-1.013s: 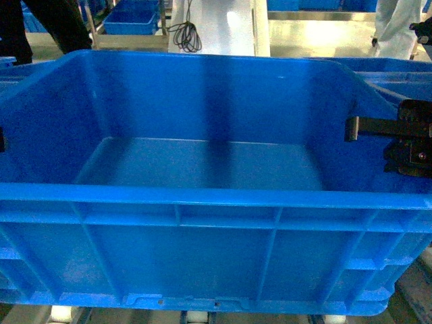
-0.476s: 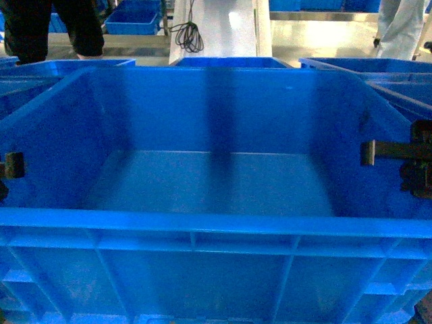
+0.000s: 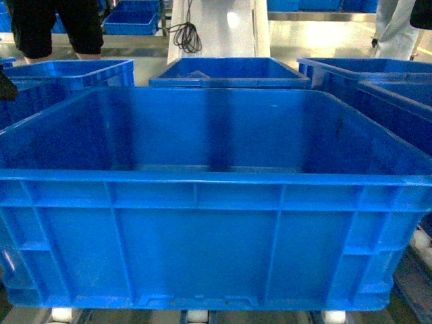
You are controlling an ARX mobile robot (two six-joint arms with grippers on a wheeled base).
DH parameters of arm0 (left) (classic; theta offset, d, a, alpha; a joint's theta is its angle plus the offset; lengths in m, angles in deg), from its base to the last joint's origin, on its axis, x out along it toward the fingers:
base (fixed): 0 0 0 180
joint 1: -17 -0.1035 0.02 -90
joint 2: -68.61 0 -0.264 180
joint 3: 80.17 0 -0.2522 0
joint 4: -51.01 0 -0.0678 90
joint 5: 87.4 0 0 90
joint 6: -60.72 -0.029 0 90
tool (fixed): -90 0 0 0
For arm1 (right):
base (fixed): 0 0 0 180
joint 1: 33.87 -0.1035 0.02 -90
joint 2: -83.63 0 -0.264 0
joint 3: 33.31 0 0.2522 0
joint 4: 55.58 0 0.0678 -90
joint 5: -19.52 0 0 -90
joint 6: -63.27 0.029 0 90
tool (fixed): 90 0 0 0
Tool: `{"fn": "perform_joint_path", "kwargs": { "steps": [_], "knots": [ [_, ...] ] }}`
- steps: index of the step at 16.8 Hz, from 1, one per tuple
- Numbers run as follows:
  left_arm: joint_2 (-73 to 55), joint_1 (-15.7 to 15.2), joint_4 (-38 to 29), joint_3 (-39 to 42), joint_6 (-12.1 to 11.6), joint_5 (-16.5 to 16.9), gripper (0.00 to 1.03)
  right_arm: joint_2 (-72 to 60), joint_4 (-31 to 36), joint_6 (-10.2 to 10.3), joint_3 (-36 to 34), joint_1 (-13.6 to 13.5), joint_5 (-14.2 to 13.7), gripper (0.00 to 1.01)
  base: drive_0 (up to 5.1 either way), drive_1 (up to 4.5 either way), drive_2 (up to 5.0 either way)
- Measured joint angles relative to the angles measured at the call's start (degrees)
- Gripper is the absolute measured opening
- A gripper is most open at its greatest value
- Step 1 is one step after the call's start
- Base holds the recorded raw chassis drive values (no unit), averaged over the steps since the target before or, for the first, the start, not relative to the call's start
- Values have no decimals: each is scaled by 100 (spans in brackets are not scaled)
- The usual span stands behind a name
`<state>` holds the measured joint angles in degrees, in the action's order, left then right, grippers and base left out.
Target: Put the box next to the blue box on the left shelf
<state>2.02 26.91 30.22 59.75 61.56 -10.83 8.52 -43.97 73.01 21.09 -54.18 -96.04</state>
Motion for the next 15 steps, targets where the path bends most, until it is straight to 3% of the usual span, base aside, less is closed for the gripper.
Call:
{"fn": "perform_joint_path", "kwargs": {
  "steps": [1, 2, 4, 5, 9, 10, 11, 15],
  "knots": [
    [120, -4, 46, 63, 9, 2, 95, -20, -39, -39, -9, 7, -24, 96, 0, 0, 0],
    [129, -7, 2, 101, 11, 44, 98, -127, 251, -125, -144, 15, 76, 97, 0, 0, 0],
    [225, -184, -916, 612, 0, 516, 79, 127, 1572, -610, -988, 256, 833, 77, 0, 0, 0],
    [422, -254, -929, 857, 0, 588, 70, 369, 1825, -721, -1349, 435, 951, 67, 0, 0, 0],
    [1357, -527, -802, 1644, 0, 872, 18, 1421, 1967, -901, -2562, 1008, 1537, 16, 0, 0, 0],
    [1585, -697, -695, 1779, -2, 1082, 5, 1679, 1932, -922, -2767, 1143, 1635, 3, 0, 0, 0],
    [1836, -966, -579, 1915, -11, 1298, 2, 1947, 1878, -935, -2946, 1241, 1733, 2, 0, 0, 0],
    [2752, -986, -17, 2273, -22, 1340, 2, 2903, 1416, -938, -3477, 1545, 2033, 1, 0, 0, 0]
  ]
}}
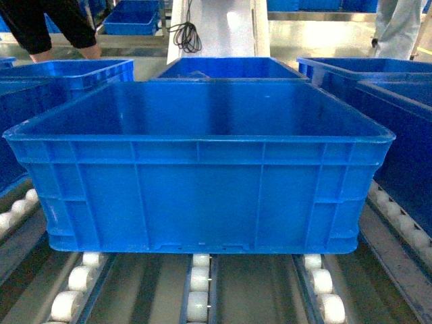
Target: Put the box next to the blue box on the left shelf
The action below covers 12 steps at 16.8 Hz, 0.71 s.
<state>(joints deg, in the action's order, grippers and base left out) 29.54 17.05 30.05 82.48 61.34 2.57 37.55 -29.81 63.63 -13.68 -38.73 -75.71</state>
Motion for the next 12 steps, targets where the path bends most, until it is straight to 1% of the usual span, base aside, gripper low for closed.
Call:
{"fn": "perform_joint_path", "kwargs": {
  "steps": [1, 2, 3, 4, 5, 6, 12],
  "knots": [
    [219, 0, 160, 48, 0, 0, 2, 245, -149, -2, -79, 284, 411, 1, 0, 0, 0],
    [297, 0, -70, 195, 0, -2, 2, 492, -308, 0, -166, 503, 470, 1, 0, 0, 0],
    [446, 0, 142, 271, -2, 7, 2, 737, -479, -2, -256, 520, 501, 1, 0, 0, 0],
    [638, 0, 352, 271, -2, 0, 2, 946, -643, -2, -299, 483, 522, 1, 0, 0, 0],
    [929, 0, 535, 271, -2, 0, 2, 975, -343, -2, -472, 487, 525, 1, 0, 0, 0],
    [1178, 0, 748, 273, -2, 0, 2, 1117, -649, -4, -509, 487, 525, 1, 0, 0, 0],
    [2293, 0, 1853, 273, -2, 2, 2, 2568, -1882, -2, -511, 487, 525, 1, 0, 0, 0]
  ]
}}
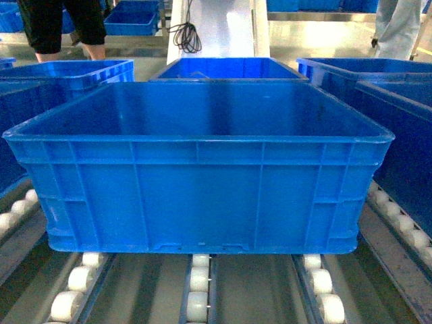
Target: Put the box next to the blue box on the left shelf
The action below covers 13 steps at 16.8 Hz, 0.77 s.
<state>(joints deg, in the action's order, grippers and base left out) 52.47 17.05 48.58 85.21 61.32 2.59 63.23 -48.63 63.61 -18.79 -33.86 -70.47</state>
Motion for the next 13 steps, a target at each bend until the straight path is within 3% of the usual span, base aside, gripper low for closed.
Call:
{"fn": "perform_joint_path", "kwargs": {
  "steps": [6, 7, 9, 10, 13],
  "knots": [
    [654, 0, 658, 0, 0, 0, 2, 817, -837, 0, 0, 0, 0, 1, 0, 0, 0],
    [1200, 0, 1504, -2, 0, 11, 2, 911, -940, 2, 0, 0, -2, 1, 0, 0, 0],
    [1552, 0, 1663, 0, -2, -7, 2, 1174, -1270, 2, 2, 0, 0, 1, 0, 0, 0],
    [1552, 0, 1696, -2, -2, -13, 2, 1786, -2081, 0, 2, -2, 13, 1, 0, 0, 0],
    [1552, 0, 1626, -2, -2, 0, 2, 2017, -1985, 0, 17, 0, 4, 1, 0, 0, 0]
  ]
}}
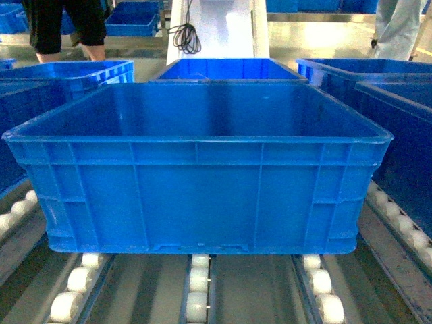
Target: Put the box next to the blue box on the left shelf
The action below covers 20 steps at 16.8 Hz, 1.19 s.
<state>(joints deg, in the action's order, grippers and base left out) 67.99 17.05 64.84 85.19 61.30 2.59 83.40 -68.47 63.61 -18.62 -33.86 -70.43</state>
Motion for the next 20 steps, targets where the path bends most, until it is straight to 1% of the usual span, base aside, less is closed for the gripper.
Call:
{"fn": "perform_joint_path", "kwargs": {
  "steps": [3, 9, 10, 11, 13, 14, 20],
  "knots": [
    [0, 0, 31, 0, 0, -13, 2, -9, -166, 0, -15, 0, -2, 1, 0, 0, 0],
    [0, 0, 22, 0, 0, 0, 2, -7, -120, -2, -15, 0, -2, 2, 0, 0, 0],
    [0, 0, 22, 0, 4, -2, 3, -7, -127, -7, -15, 0, -2, 5, 0, 0, 0],
    [0, 0, 22, 0, 2, 0, 16, -7, -114, -7, -15, 0, -2, 18, 0, 0, 0],
    [0, 0, 22, 0, 2, 0, 94, -7, -114, -7, -15, 0, -2, 97, 0, 0, 0],
    [0, 0, 22, 0, -2, -2, 98, -7, -114, -7, -15, 0, -2, 98, 0, 0, 0],
    [0, 0, 22, 0, -2, -2, 98, -7, -114, -4, -15, 0, -2, 98, 0, 0, 0]
  ]
}}
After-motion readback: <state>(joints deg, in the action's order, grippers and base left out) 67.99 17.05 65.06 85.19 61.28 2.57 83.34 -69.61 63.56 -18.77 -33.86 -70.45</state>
